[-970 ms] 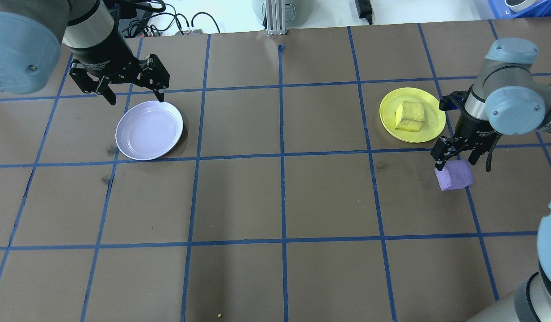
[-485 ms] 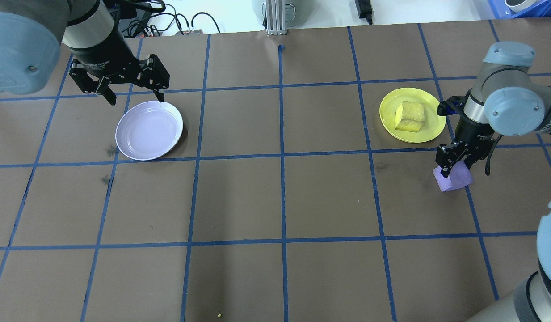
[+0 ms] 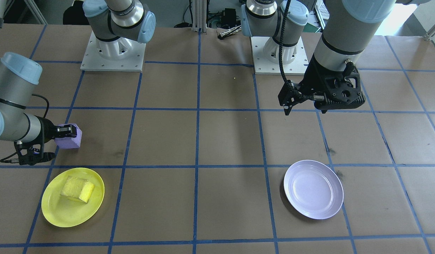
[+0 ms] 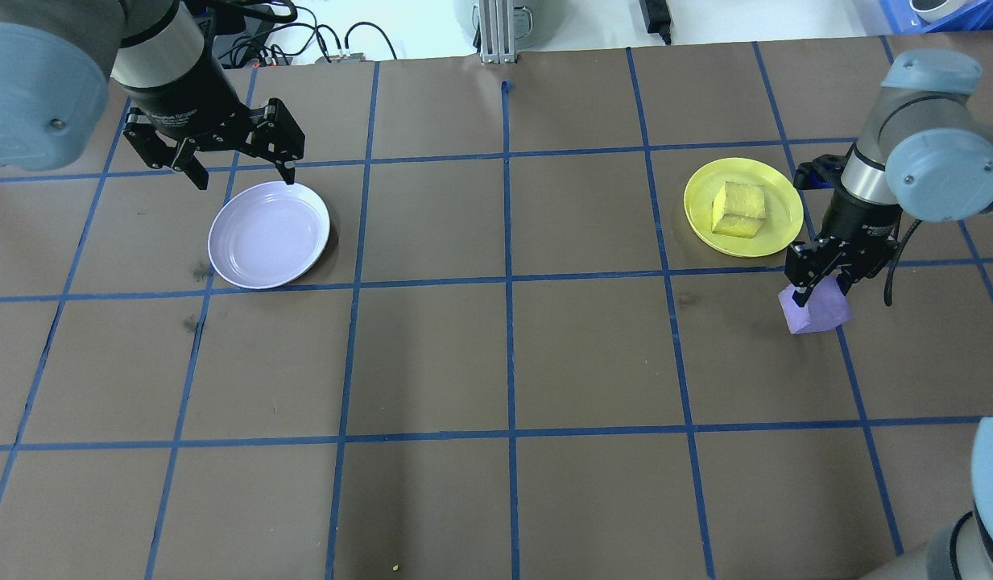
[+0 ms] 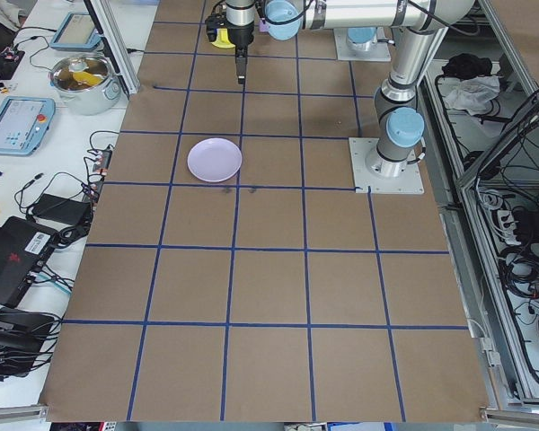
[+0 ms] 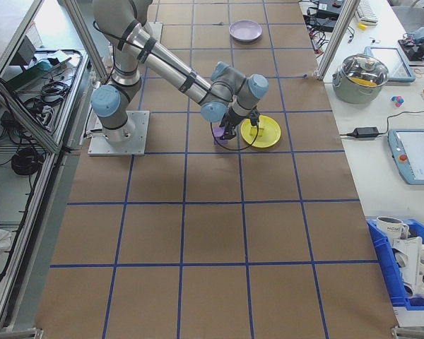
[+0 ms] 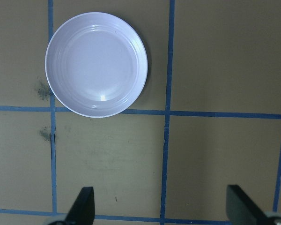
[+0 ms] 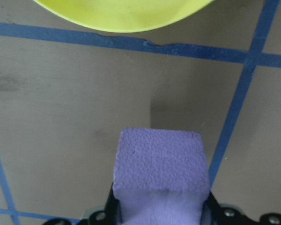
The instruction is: Sort blocks by color into plates
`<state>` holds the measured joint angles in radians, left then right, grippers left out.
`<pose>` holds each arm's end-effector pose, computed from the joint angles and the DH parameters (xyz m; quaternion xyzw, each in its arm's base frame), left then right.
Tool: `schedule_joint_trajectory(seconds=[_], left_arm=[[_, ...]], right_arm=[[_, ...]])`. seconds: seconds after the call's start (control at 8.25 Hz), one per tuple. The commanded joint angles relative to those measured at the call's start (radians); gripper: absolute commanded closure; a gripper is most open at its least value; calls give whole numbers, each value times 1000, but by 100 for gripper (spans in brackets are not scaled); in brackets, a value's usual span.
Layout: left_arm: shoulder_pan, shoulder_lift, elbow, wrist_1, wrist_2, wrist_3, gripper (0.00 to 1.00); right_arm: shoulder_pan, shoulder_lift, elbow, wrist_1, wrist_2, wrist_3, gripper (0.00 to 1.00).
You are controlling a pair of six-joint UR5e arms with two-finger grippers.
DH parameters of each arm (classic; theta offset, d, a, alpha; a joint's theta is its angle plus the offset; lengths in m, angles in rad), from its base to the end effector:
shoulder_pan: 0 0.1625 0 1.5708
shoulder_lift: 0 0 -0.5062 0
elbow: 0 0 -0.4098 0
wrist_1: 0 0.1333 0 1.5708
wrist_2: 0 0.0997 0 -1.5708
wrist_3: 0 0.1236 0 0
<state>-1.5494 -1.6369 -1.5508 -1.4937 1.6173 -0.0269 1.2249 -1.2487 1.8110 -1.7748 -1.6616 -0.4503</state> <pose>-0.1158 -0.5489 0.5284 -0.0245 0.9993 -0.0156 0.0232 -0.0740 -0.5655 0.2740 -0.0594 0.9812 0.1814 0.0278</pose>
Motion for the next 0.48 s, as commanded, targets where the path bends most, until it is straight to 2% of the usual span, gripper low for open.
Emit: schedule_joint_trajectory(seconds=[0.0,0.24,0.36], left_arm=[[0,2,0,1,1,1,0],[0,2,0,1,1,1,0],[0,0,0,1,0,1,0]], right_arm=[[132,-61,-58,103,95,242,55],[304,-61,-82,92,184,474,55],[408,-52,-106,77,200,602,55]])
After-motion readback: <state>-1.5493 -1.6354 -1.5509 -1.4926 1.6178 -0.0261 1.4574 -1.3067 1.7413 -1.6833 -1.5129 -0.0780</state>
